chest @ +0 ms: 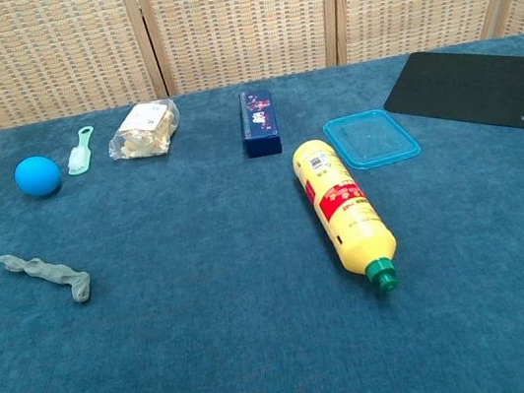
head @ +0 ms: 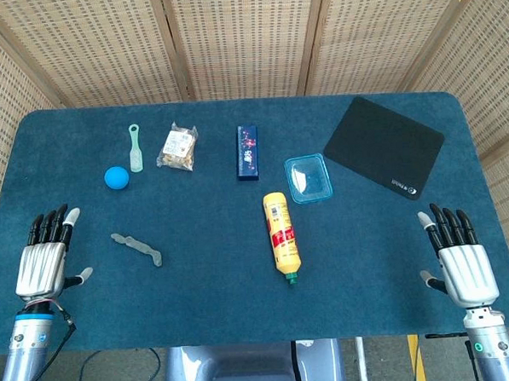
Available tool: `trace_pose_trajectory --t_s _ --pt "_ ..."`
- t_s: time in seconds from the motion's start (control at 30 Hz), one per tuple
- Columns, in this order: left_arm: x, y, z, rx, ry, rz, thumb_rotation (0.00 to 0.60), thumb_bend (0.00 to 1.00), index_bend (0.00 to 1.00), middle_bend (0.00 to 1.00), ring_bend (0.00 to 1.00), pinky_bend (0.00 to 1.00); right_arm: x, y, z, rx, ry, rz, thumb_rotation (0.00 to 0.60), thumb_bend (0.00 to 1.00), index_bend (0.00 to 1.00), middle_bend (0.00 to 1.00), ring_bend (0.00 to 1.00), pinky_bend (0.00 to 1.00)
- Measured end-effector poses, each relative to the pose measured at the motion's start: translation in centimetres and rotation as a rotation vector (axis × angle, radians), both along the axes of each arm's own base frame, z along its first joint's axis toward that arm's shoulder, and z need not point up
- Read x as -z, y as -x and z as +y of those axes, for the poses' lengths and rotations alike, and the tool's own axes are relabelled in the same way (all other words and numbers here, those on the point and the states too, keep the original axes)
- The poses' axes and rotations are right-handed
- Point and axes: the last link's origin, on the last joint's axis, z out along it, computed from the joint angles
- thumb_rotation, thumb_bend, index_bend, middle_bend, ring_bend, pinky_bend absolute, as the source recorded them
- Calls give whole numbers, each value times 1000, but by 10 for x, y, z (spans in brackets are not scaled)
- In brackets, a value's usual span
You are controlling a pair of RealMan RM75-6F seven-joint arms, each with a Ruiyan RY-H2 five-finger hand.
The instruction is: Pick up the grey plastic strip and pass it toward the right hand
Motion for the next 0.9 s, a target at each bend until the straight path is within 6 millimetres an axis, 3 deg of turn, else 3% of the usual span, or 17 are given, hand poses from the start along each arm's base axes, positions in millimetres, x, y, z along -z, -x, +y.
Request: trace_pose_trajectory --t_s 0.27,0.37,0.5,0.63,0.9 --pt "9 6 10 6 66 7 600 0 42 0 0 0 -1 0 0 -1 3 -15 600 0 0 0 0 0" --pt "16 12 20 8 99 22 600 11 160 0 0 0 -2 0 0 1 2 -20 600 0 0 0 0 0" --pt "25 26 38 15 144 69 600 116 362 0 0 0 -1 0 -1 5 0 -23 600 0 0 0 0 0" --pt "33 41 58 31 172 138 600 228 453 0 0 0 -1 1 -2 14 1 -19 600 0 0 0 0 0" --pt "66 63 94 59 246 161 600 286 485 0 0 0 4 1 -3 22 -15 -27 600 0 0 0 0 0"
